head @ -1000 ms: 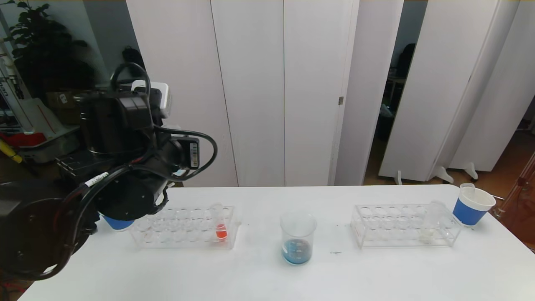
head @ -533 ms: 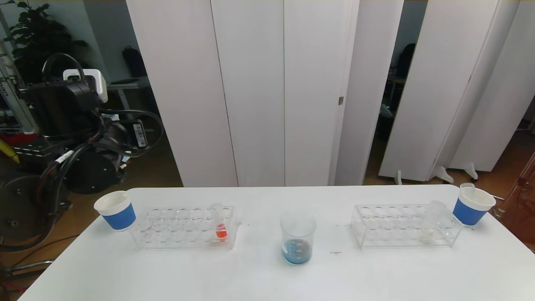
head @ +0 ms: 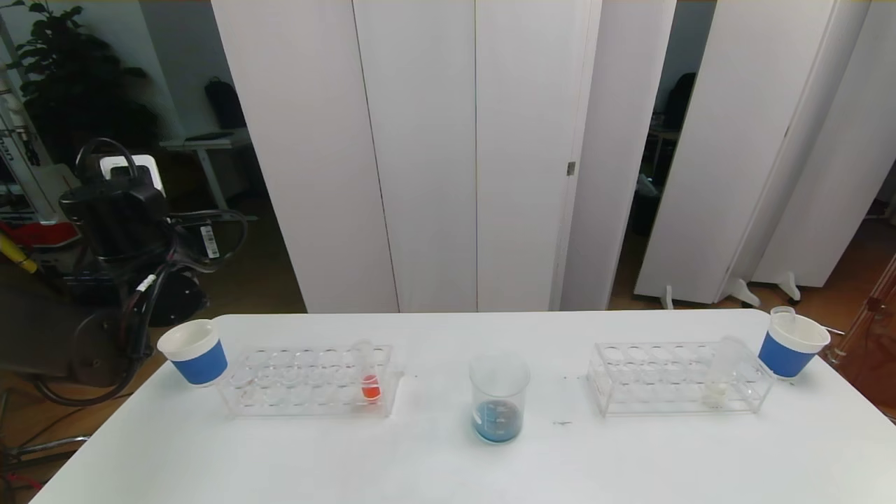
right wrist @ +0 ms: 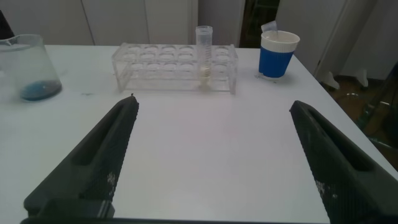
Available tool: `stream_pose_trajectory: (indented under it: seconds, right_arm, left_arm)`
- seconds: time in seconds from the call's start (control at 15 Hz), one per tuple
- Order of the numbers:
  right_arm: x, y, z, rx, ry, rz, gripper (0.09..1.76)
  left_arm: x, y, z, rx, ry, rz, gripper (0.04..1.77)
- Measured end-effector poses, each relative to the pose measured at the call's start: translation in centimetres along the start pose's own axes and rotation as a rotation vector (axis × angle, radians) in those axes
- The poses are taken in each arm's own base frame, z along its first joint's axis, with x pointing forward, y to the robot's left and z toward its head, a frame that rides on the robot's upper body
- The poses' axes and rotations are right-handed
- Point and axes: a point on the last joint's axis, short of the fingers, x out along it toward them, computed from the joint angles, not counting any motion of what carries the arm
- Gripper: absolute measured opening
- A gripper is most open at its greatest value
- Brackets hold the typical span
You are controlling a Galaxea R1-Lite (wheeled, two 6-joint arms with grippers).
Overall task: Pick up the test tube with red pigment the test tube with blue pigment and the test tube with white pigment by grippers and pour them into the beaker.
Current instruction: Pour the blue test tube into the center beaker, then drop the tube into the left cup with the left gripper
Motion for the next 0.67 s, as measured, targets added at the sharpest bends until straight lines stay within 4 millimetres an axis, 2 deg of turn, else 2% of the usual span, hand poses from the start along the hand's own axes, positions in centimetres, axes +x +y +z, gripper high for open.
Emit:
stream_pose_trajectory:
  seconds: [0.47,0.67]
  right_arm:
    - [0.0,0.0,0.0,0.0,0.0,0.0,1.75]
    - [0.0,0.0,0.0,0.0,0.0,0.0,1.75]
  left_arm:
    - [3.0,-0.6,-5.5,0.061,0.079,0.039,0.59]
    - [3.8,-0.1,-7.5,0.085,0.123,0.055,0.59]
